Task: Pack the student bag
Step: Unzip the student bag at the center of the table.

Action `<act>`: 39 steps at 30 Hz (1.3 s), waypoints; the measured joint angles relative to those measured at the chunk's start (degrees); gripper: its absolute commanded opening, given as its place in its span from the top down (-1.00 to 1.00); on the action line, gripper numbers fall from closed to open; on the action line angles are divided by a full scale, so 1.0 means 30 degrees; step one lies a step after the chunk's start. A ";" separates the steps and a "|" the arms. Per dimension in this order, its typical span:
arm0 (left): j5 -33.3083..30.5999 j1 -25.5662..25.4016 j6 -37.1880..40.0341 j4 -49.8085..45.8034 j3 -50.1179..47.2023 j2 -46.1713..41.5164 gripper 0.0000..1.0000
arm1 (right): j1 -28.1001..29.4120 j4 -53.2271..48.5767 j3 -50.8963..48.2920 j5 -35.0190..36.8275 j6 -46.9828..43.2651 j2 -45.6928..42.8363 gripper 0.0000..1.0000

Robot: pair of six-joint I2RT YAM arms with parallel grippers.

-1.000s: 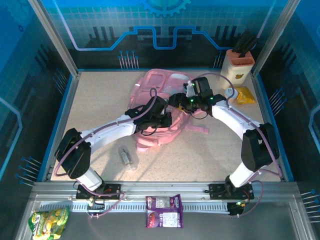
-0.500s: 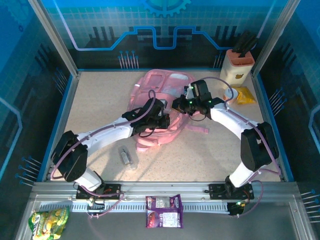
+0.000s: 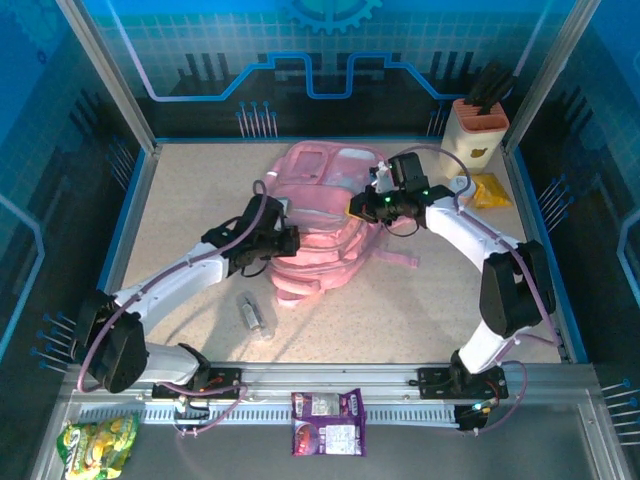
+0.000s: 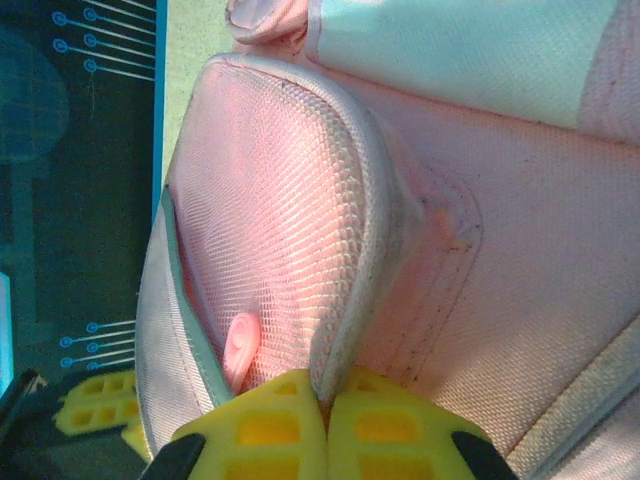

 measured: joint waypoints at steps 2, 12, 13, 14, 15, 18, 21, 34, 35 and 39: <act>0.0576 0.0255 -0.0015 0.0189 -0.0095 -0.0007 1.00 | -0.0131 -0.0780 0.0940 -0.0168 -0.0583 0.0583 1.00; 0.1923 -0.2477 -0.1756 0.2331 0.2688 0.4524 1.00 | -0.1741 -0.2018 0.4998 0.0138 -0.2127 0.3111 -0.23; 0.1982 -0.2667 -0.1953 0.2477 0.3082 0.4976 1.00 | -0.1836 -0.1865 0.4677 0.0131 -0.2113 0.2900 -0.26; 0.2025 -0.2820 -0.2164 0.2652 0.3373 0.5319 1.00 | -0.1902 -0.1705 0.4153 0.0117 -0.2091 0.2586 -0.28; 0.2055 -0.2951 -0.2288 0.2834 0.3672 0.5639 1.00 | -0.1996 -0.1632 0.3424 0.0102 -0.2055 0.2135 -0.30; 0.2106 -0.3104 -0.2616 0.2943 0.4218 0.6149 1.00 | -0.2470 -0.1639 0.1166 0.0073 -0.1909 0.0583 -0.38; 0.2113 -0.3162 -0.2739 0.2936 0.4612 0.6462 1.00 | -0.2907 -0.1639 -0.0495 -0.0015 -0.1523 -0.0692 -0.40; 0.2025 -0.3446 -0.2732 0.2652 0.5129 0.6863 1.00 | -0.1741 0.1632 -0.2936 -0.0714 0.2084 -0.1246 0.31; 0.2025 -0.3453 -0.2718 0.2579 0.5217 0.6878 1.00 | -0.1741 0.1712 -0.2929 -0.0670 0.2091 -0.1217 0.42; 0.2011 -0.3475 -0.2222 0.1974 0.5406 0.6878 1.00 | -0.1741 0.1319 -0.2419 -0.0444 0.2106 -0.0801 0.82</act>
